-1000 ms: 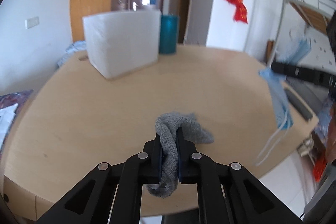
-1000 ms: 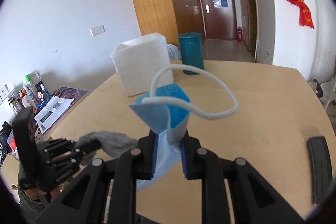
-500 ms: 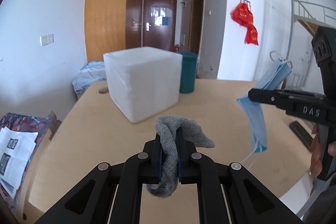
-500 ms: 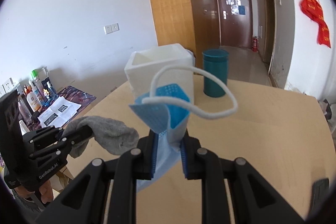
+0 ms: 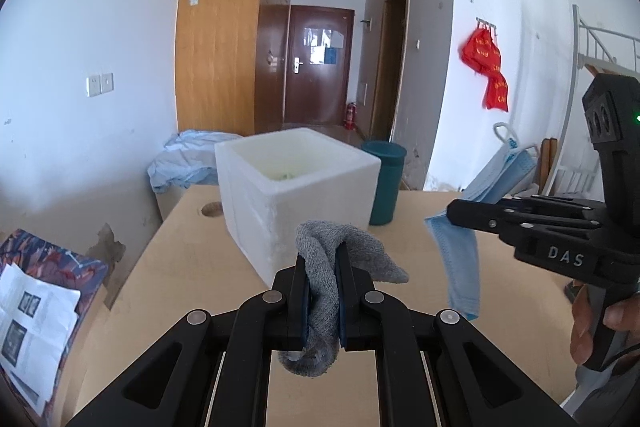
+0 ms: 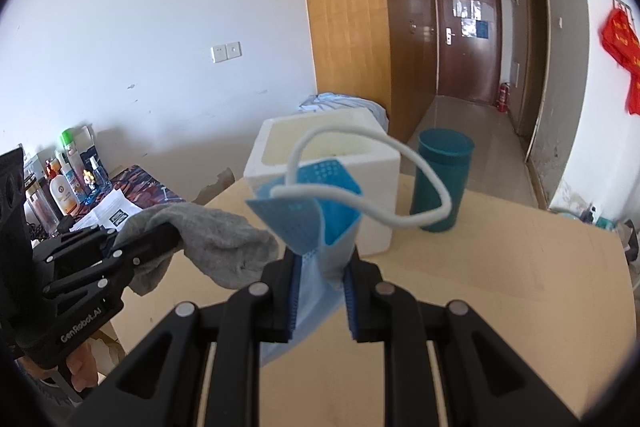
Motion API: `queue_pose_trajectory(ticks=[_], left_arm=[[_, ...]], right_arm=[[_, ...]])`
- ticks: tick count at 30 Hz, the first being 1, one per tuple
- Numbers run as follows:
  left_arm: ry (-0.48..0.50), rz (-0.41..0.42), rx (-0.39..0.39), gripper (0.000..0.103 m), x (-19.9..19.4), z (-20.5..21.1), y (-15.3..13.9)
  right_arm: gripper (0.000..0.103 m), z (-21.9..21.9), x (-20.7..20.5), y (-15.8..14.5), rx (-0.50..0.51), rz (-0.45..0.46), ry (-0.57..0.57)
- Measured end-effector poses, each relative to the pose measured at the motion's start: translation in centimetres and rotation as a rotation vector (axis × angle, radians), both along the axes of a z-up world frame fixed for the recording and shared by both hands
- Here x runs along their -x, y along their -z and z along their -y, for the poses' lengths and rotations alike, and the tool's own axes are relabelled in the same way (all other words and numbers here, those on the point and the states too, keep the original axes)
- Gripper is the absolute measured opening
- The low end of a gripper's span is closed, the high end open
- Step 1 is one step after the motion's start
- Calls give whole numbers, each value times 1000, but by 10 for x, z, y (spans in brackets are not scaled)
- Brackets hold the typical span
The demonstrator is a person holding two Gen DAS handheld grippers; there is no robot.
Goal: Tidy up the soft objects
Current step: 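Lift the grey sock and blue mask and carry them toward the foam box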
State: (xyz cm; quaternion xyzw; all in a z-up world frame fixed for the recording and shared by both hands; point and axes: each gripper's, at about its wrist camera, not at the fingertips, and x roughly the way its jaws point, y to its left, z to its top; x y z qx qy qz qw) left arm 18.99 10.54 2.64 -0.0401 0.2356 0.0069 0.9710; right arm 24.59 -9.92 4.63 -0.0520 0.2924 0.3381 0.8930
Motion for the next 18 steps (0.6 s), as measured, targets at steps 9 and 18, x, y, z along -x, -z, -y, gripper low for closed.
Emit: queue_pose_trajectory(ticks=[9, 18], left_arm=[[-33, 28, 23, 10, -32, -21, -18], [-65, 56, 9, 10, -74, -39, -36]], right_arm=[[23, -20, -29, -12, 23, 22, -23], [23, -35, -68, -25, 13, 38, -31]])
